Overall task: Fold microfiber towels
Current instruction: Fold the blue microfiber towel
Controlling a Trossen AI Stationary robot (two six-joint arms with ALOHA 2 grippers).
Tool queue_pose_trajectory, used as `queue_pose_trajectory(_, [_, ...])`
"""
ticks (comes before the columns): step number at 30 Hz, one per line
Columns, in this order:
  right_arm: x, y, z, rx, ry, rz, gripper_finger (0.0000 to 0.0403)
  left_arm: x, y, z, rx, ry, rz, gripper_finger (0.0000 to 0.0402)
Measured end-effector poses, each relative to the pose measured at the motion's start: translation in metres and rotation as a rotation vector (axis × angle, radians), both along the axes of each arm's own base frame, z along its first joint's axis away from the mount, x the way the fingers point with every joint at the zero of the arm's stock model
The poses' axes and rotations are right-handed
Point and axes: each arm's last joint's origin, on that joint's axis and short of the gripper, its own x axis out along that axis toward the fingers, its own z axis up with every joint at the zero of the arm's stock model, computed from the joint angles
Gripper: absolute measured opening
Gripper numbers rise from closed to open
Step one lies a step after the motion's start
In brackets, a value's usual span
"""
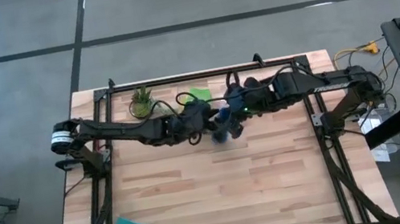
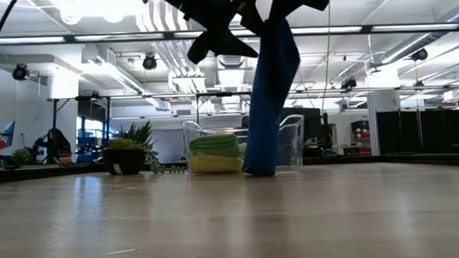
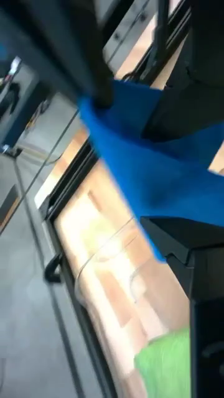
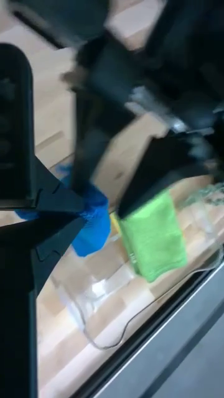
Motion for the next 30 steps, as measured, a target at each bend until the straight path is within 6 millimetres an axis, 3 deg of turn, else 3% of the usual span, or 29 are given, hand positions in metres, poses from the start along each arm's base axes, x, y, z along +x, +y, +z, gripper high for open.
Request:
queue_pose_trajectory(11, [-0.007,0.016,0.004,0.009,0.025,0.135,0.0009,0.008,0.002,-0.015,-0.035,0.007,0.099,0.0189])
queue_pose_trajectory(30, [-0.048,0.013,0.041,-0.022,-0.096,0.189,0.0009,0.013,0.001,-0.042,-0.092,0.113,0.117,0.0189])
